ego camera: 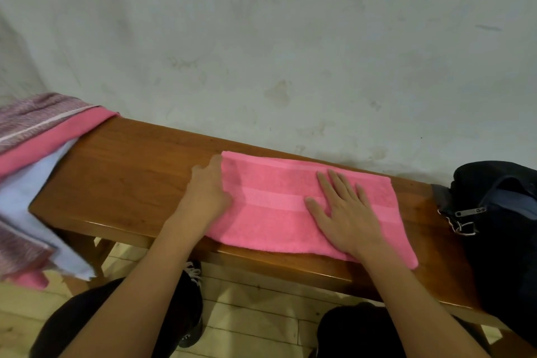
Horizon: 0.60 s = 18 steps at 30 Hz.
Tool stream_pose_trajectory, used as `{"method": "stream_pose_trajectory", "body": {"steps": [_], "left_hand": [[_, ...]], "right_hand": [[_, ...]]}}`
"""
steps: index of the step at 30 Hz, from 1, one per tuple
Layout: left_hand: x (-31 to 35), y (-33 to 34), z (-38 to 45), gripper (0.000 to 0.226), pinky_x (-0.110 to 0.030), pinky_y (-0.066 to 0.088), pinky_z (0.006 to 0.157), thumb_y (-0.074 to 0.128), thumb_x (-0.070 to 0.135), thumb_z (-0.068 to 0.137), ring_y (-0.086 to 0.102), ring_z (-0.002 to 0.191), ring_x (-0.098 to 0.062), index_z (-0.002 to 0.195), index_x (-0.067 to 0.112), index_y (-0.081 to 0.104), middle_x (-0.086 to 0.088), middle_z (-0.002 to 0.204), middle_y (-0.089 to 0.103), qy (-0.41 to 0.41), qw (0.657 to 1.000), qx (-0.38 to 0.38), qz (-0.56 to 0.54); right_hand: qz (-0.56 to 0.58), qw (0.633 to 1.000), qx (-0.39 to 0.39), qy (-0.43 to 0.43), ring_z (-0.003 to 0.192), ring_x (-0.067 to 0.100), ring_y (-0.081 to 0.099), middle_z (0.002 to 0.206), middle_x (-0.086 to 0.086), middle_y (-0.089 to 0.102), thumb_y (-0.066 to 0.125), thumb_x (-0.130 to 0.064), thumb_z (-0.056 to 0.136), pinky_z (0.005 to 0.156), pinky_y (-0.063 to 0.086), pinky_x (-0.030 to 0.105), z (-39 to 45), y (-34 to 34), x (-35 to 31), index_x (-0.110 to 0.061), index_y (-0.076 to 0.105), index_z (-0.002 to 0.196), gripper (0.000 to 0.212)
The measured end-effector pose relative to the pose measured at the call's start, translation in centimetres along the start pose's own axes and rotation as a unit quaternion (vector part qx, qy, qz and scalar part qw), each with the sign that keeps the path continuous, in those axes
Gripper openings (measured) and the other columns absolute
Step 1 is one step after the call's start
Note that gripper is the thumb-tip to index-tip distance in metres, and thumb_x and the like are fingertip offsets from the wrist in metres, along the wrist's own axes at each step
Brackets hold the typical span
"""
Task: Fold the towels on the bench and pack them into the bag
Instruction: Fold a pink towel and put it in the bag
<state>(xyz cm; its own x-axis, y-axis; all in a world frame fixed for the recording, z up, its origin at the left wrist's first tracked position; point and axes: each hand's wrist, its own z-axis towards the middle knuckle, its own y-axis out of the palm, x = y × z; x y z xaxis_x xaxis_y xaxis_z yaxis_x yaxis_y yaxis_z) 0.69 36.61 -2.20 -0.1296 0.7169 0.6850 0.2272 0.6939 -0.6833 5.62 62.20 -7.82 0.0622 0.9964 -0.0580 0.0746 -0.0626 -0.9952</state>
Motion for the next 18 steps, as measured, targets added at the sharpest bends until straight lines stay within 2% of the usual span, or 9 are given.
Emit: {"method": "stream_pose_trajectory", "body": {"steps": [3,5,8,12,16,18], "left_hand": [[-0.7,-0.6,0.6,0.078,-0.047,0.047,0.096,0.071,0.010,0.083,0.050,0.123,-0.030,0.147,0.026,0.030,-0.006,0.143,0.043,-0.009,0.999,-0.041,-0.027],[-1.0,-1.0,0.9,0.068,-0.044,0.050,0.093,0.069,0.013,0.086,0.051,0.119,-0.028,0.143,0.027,0.035,-0.003,0.140,0.044,-0.027,0.996,-0.066,-0.047],[-1.2,-1.4,1.3,0.044,-0.037,0.054,0.083,0.063,0.013,0.091,0.052,0.109,-0.021,0.127,0.031,0.048,0.001,0.134,0.043,-0.023,0.991,-0.085,-0.096],[-0.9,-1.3,1.5,0.060,-0.025,0.048,0.065,0.056,0.004,0.093,0.050,0.097,-0.014,0.143,0.034,0.042,0.006,0.126,0.038,-0.012,0.983,-0.113,-0.146],[-0.8,-1.8,1.6,0.066,-0.032,0.055,0.072,0.054,0.000,0.094,0.055,0.101,-0.022,0.148,0.033,0.038,0.003,0.125,0.039,-0.036,0.973,-0.121,-0.195],[-0.7,-2.4,1.6,0.064,-0.030,0.057,0.066,0.057,0.004,0.094,0.058,0.099,-0.023,0.147,0.035,0.038,0.001,0.126,0.039,-0.044,0.965,-0.122,-0.227]], "right_hand": [[-0.004,1.000,0.004,-0.003,0.151,0.011,-0.014,0.164,-0.005,-0.015,-0.018,-0.075,0.079,0.123,-0.009,0.042,0.0,-0.1,0.0,-0.031,-0.015,0.155,0.088],[-0.005,1.000,0.005,-0.003,0.151,0.011,-0.014,0.164,-0.005,-0.016,-0.018,-0.075,0.079,0.123,-0.009,0.041,-0.1,0.0,-0.1,-0.031,-0.015,0.155,0.087],[0.000,1.000,0.004,-0.002,0.150,0.011,-0.015,0.163,-0.006,-0.017,-0.018,-0.075,0.079,0.122,-0.011,0.041,0.0,-0.1,-0.2,-0.032,-0.016,0.154,0.087],[0.004,1.000,-0.004,-0.006,0.151,0.011,-0.015,0.164,-0.006,-0.017,-0.017,-0.077,0.077,0.123,-0.010,0.041,0.1,-0.1,-0.3,-0.034,-0.016,0.154,0.088],[0.035,0.999,-0.025,-0.020,0.150,0.008,-0.016,0.163,-0.009,-0.018,-0.010,-0.084,0.073,0.121,-0.013,0.038,0.3,-0.7,0.0,-0.037,-0.014,0.152,0.092],[0.063,0.996,-0.046,-0.037,0.149,0.005,-0.017,0.162,-0.012,-0.018,0.000,-0.089,0.069,0.120,-0.016,0.036,0.4,-1.2,0.6,-0.041,-0.011,0.152,0.096]]}}
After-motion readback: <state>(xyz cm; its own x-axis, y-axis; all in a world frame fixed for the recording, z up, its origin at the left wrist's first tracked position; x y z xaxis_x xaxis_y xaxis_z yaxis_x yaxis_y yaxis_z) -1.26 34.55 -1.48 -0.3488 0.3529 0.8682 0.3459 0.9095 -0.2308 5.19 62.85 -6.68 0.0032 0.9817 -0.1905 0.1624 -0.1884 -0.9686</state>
